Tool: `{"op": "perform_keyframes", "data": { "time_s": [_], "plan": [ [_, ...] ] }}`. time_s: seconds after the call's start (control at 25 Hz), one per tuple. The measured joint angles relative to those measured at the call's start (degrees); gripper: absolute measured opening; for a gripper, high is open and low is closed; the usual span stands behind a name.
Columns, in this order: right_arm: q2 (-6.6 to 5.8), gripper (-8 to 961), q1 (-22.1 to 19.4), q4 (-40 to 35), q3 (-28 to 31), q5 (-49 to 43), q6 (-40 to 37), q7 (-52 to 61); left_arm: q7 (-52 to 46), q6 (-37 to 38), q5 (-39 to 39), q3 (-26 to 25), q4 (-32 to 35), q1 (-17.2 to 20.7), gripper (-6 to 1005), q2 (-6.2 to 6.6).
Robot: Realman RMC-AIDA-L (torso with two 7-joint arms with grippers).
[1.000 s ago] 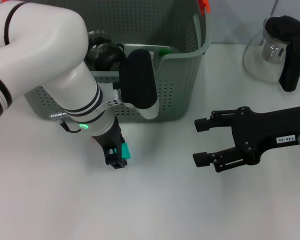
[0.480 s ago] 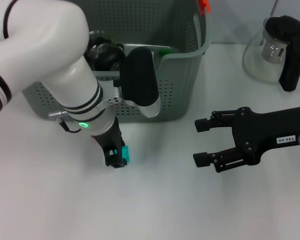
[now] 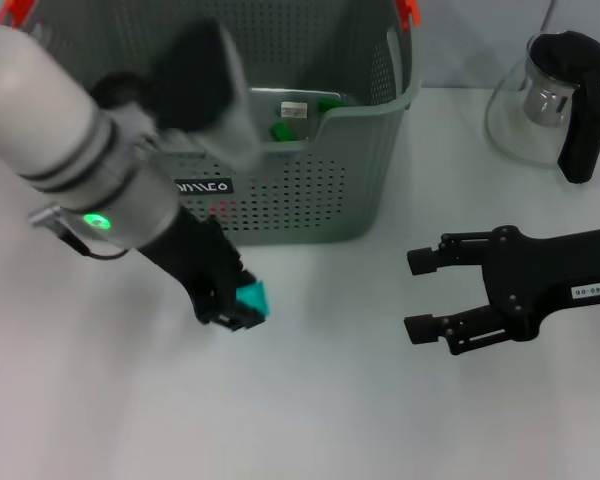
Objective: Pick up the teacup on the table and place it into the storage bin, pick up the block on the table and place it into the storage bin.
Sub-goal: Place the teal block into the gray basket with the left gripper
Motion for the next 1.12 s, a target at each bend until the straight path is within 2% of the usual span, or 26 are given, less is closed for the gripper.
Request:
{"op": "perform_keyframes", "data": {
  "time_s": [0.04,0.16,0.28,0.32,0.4,0.52,0.8,0.96,1.12],
  "plan": [
    [-0.25,927,-0.01,0.47,0.0,-0.01,-0.02,-0.01,1.08,2.2,-2.63,-4.76,0.75,0.14,441,0.11],
    [-0.79,927,-0.02,1.86,-0.03,-0.01,-0.17,-0.03,2.54,5.65,-7.46,-14.3,1.48,-0.36,451,0.73],
    [-0.97,927,-0.02,2.9,-0.29,-0.12,-0.27,-0.39,2.76,7.36,-12.83,-22.74,1.7,-1.34,461,2.51],
    [-1.0,927,-0.04,3.15,-0.34,-0.28,-0.29,-0.57,2.47,6.99,-15.0,-25.59,1.51,-1.73,464,3.49],
    [-0.98,927,0.1,3.66,-0.27,-0.94,-0.2,-1.01,1.98,4.82,-17.06,-28.6,0.77,-2.48,471,4.69],
    [-0.67,927,0.69,4.02,-0.43,-1.77,0.56,-1.52,1.63,-2.76,-17.58,-29.72,-1.96,-3.85,480,5.95],
    [0.43,927,3.09,4.33,-0.72,-3.74,1.47,-2.03,1.43,-18.3,-14.76,-27.4,-10.25,-7.39,503,6.98],
    [0.56,927,3.72,4.39,-0.72,-3.89,1.71,-2.04,-1.99,-25.63,-8.87,-24.25,-13.92,-9.32,516,7.23],
    [0.58,927,3.85,4.42,-0.71,-3.91,1.77,-1.98,-3.43,-30.77,-6.38,-23.11,-15.77,-9.65,530,6.92]
  ]
}}
